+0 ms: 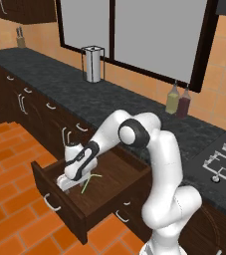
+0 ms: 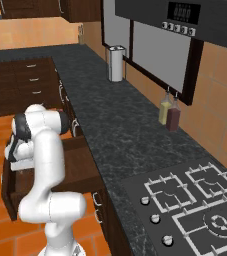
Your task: Take a straw from the drawer in front and place it inside the glass cup on the dining counter.
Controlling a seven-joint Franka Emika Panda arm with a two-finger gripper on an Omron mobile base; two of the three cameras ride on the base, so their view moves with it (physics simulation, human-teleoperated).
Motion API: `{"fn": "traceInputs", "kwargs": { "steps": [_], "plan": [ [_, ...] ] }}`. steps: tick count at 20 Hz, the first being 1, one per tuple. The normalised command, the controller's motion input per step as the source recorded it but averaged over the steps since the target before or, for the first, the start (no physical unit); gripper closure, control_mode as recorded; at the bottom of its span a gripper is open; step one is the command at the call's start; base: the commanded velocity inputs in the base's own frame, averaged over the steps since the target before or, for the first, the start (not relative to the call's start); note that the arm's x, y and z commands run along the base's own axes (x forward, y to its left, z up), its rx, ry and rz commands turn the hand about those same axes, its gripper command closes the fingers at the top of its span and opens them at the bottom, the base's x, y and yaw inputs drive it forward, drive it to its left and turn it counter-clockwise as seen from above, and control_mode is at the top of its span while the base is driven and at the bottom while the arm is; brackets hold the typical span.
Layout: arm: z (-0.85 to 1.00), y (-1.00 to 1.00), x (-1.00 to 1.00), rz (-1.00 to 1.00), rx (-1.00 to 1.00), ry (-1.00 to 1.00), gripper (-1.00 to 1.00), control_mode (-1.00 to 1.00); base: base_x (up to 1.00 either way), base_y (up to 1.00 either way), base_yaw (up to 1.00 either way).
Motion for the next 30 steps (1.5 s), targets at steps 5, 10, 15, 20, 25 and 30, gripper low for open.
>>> {"fn": "traceInputs", "kwargs": {
  "steps": [5,10,15,20,25,30],
  "plan": [
    [0.35,0.62,-0.67,-0.01,0.01,-0.05,-1.00,-1.00,0.00,0.00,0.00],
    [0.56,-0.58,-0.21,-0.31,0.00,-0.02,-1.00,-1.00,0.00,0.00,0.00],
    [0.29,-0.87,0.13,-0.38,0.00,0.00,-1.00,-1.00,0.00,0.00,0.00],
    [-0.01,-0.16,0.71,-0.19,0.00,-0.01,-1.00,-1.00,0.00,0.00,0.00],
    [-0.09,0.00,0.68,-0.04,0.00,0.00,-1.00,-1.00,0.00,0.00,0.00],
    [-0.20,0.03,0.05,-0.05,0.00,0.00,-1.00,-1.00,0.00,0.00,0.00]
  ]
}}
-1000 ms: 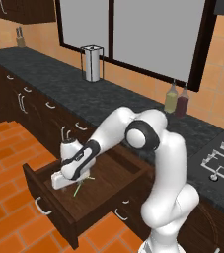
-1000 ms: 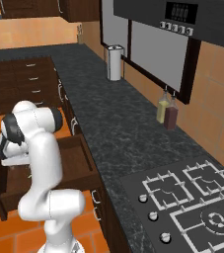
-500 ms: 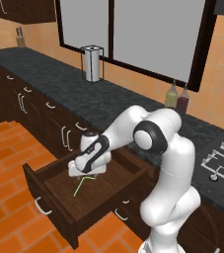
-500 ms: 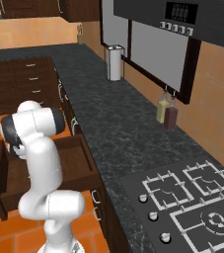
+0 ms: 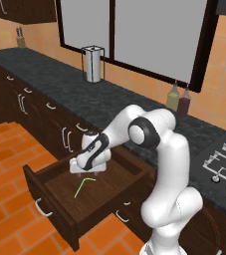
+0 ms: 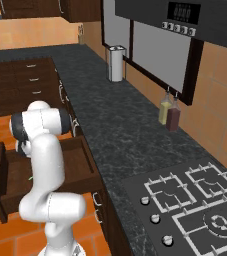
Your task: Take a straw from the drawer in front and place it inside the glass cup on the dining counter.
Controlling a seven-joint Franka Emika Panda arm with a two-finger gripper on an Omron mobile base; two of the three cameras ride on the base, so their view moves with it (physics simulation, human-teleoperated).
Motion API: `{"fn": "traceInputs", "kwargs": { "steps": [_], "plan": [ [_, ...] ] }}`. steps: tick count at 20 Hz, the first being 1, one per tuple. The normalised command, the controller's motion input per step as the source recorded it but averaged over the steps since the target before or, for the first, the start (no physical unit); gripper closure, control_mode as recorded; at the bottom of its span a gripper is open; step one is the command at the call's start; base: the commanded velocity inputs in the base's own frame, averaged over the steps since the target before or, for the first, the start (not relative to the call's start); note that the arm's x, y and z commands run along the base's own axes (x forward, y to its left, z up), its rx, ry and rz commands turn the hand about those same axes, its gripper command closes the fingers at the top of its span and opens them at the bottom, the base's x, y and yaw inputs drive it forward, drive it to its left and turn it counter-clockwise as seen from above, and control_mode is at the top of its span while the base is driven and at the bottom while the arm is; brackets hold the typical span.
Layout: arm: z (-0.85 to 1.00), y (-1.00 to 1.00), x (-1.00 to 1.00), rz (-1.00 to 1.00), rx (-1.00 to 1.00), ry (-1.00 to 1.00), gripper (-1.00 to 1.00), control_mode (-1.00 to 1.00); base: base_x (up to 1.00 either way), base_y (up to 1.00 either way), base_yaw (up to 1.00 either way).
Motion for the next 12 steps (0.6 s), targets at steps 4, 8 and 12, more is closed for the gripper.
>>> {"fn": "traceInputs", "kwargs": {
  "steps": [4,8,12],
  "plan": [
    [-0.19,0.04,0.13,-0.13,-0.02,0.00,-1.00,-1.00,0.00,0.00,0.00],
    [-0.23,0.01,0.17,-0.15,-0.03,0.00,-1.00,-1.00,0.00,0.00,0.00],
    [-0.20,0.05,0.10,-0.12,-0.02,0.00,-1.00,-1.00,0.00,0.00,0.00]
  ]
}}
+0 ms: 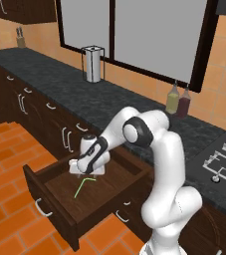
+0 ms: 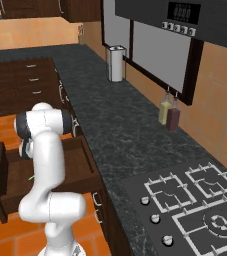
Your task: Take a straw from the drawer in front and place it inside the glass cup on the dining counter.
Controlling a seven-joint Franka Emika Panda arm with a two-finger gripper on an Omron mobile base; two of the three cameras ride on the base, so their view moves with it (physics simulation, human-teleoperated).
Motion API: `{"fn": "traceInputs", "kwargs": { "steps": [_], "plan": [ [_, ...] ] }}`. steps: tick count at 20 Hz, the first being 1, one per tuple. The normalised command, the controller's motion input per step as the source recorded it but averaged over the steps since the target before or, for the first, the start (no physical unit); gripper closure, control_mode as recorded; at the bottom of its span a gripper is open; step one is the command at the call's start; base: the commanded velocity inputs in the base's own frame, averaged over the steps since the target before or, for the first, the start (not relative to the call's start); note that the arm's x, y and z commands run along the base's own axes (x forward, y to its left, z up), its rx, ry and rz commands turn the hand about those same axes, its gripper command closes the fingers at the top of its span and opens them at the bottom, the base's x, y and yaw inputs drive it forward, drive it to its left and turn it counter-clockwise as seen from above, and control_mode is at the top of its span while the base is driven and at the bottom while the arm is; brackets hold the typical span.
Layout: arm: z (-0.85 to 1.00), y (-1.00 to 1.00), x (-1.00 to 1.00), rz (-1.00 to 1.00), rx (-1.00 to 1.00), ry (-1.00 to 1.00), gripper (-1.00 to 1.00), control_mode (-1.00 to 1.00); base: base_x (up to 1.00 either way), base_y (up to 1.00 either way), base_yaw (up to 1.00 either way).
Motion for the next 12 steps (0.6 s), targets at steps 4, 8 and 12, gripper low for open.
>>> {"fn": "traceInputs", "kwargs": {
  "steps": [4,8,12],
  "plan": [
    [-0.16,0.12,0.13,-0.09,0.00,0.00,-1.00,-1.00,0.00,0.00,0.00],
    [-0.20,0.07,0.07,-0.09,0.00,0.00,-1.00,-1.00,0.00,0.00,0.00],
    [-0.26,0.03,0.00,-0.09,-0.02,0.00,-1.00,-1.00,0.00,0.00,0.00]
  ]
}}
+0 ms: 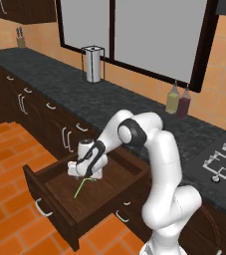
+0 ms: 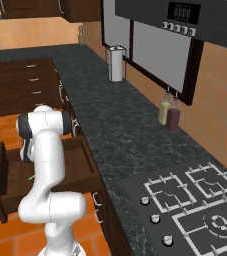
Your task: Take a straw from the drawer in front and place it inside the glass cup on the dining counter.
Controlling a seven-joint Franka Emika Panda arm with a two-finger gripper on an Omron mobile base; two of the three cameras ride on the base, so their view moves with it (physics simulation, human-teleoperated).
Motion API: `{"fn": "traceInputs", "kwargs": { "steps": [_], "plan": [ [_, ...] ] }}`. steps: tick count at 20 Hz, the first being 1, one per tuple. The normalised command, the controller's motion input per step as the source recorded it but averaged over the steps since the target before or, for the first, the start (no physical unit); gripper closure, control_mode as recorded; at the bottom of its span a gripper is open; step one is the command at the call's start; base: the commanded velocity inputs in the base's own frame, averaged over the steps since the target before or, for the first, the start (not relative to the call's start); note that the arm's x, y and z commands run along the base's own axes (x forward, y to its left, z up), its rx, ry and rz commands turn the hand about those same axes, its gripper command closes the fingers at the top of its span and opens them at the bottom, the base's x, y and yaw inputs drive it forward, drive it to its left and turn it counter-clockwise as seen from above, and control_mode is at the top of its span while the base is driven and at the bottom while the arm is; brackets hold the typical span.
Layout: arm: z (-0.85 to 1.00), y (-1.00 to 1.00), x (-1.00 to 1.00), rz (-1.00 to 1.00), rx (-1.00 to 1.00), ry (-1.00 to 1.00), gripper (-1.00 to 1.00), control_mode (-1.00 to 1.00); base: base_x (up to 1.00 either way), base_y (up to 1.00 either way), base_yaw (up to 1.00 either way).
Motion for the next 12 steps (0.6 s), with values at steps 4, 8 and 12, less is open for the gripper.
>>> {"fn": "traceInputs", "kwargs": {
  "steps": [4,8,12],
  "plan": [
    [-0.23,0.01,0.01,-0.08,-0.01,0.00,-1.00,-1.00,0.00,0.00,0.00],
    [-0.17,0.04,0.13,-0.06,0.00,-0.02,-1.00,-1.00,0.00,0.00,0.00],
    [-0.22,0.03,0.05,-0.03,0.00,-0.06,-1.00,-1.00,0.00,0.00,0.00]
  ]
}}
